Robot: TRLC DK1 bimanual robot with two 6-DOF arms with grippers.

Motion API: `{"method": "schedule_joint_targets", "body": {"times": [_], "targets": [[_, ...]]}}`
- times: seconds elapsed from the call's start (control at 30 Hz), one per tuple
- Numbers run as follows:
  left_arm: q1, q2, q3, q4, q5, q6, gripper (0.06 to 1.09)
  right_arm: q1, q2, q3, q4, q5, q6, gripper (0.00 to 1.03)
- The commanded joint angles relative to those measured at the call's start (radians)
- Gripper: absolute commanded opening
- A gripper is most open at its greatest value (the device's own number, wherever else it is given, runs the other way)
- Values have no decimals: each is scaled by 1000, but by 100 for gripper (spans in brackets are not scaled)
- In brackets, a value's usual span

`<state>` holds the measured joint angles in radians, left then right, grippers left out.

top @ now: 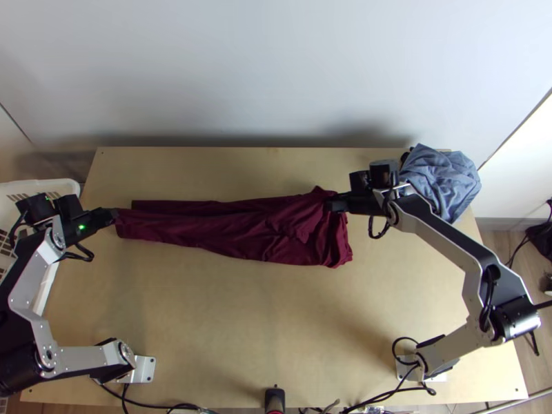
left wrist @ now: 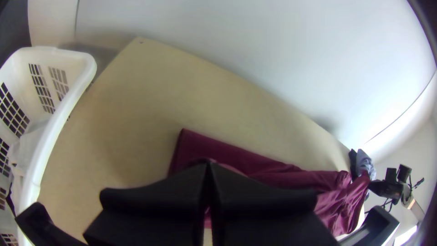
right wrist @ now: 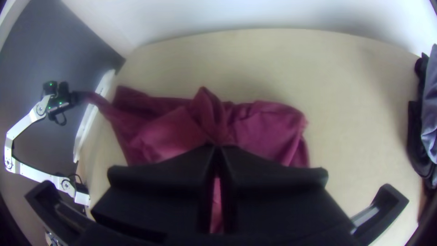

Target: Fold the t-shirt

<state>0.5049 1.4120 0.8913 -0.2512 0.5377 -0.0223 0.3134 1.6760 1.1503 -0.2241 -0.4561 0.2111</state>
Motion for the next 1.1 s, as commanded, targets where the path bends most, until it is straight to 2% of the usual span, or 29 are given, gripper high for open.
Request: {"method": "schedule_joint_targets", "body": {"times": [0.0,0.27,0.4,0.7,1.07], "targets": [[1,62,-2,4,-18,18,10,-57,50,2,9,43,2,3],[-11,50,-17,-102,-19,55,10,-51,88,-24,54,119,13,3],[-9,25,-52,-151,-24,91,10,-56,111,-18,62,128,28,3],[18,22,-71,-152,-31,116,10,-40,177,-37,124,178,82,3],[100,108,31,-152,-68,85,10,-25,120,-107,146,185,63,3]]}}
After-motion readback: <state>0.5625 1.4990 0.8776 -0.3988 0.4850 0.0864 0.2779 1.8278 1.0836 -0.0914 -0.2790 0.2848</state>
